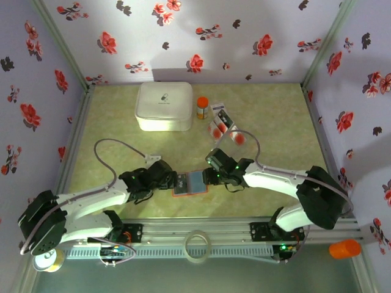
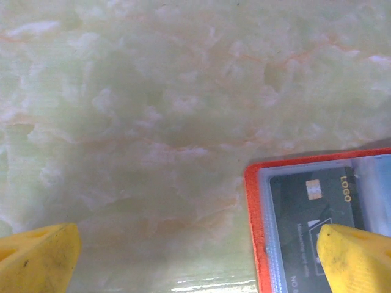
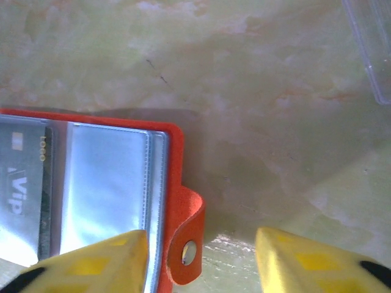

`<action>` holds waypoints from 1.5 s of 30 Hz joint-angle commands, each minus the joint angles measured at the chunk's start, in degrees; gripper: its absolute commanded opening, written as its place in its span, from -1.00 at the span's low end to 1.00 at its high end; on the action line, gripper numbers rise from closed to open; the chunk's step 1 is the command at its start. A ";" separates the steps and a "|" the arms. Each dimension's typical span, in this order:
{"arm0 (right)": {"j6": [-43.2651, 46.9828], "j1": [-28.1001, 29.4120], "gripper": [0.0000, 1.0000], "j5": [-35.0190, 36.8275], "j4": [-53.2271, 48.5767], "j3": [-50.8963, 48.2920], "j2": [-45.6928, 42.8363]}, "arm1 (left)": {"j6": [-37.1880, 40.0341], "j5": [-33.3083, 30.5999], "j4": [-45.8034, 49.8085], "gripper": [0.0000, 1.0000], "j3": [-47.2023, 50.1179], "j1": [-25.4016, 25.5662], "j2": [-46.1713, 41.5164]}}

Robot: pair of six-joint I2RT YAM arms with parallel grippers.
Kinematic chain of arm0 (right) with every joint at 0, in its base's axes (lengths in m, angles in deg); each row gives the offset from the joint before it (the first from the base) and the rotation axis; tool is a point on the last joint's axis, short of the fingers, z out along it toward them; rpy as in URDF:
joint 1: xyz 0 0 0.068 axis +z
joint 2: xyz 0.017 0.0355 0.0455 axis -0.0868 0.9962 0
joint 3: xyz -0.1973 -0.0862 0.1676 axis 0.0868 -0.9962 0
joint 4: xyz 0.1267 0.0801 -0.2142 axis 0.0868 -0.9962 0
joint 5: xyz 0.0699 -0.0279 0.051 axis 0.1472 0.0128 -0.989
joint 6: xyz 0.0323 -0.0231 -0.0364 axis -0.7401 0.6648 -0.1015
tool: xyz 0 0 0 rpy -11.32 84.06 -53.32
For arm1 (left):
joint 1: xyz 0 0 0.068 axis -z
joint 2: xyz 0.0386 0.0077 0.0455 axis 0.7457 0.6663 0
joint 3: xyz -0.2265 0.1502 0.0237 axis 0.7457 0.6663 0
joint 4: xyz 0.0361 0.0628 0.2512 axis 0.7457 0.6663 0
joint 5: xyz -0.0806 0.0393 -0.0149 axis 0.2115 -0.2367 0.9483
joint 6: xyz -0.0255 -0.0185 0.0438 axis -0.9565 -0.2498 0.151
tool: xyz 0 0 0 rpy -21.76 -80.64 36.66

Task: Put the credit cards into the card holder
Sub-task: Close the card holder at the center of the table.

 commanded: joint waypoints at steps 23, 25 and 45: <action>-4.30 -0.24 -1.00 -0.18 0.03 0.60 6.16 | 2.35 11.31 -10.16 1.00 -9.08 -3.20 14.05; -4.33 -0.20 -1.00 -0.23 0.01 0.33 6.16 | 1.74 11.82 -11.43 1.00 -8.72 -3.24 14.46; -4.96 1.50 -0.56 -1.53 -4.40 4.36 -2.07 | -0.43 11.93 -12.78 1.00 -5.76 -6.20 11.38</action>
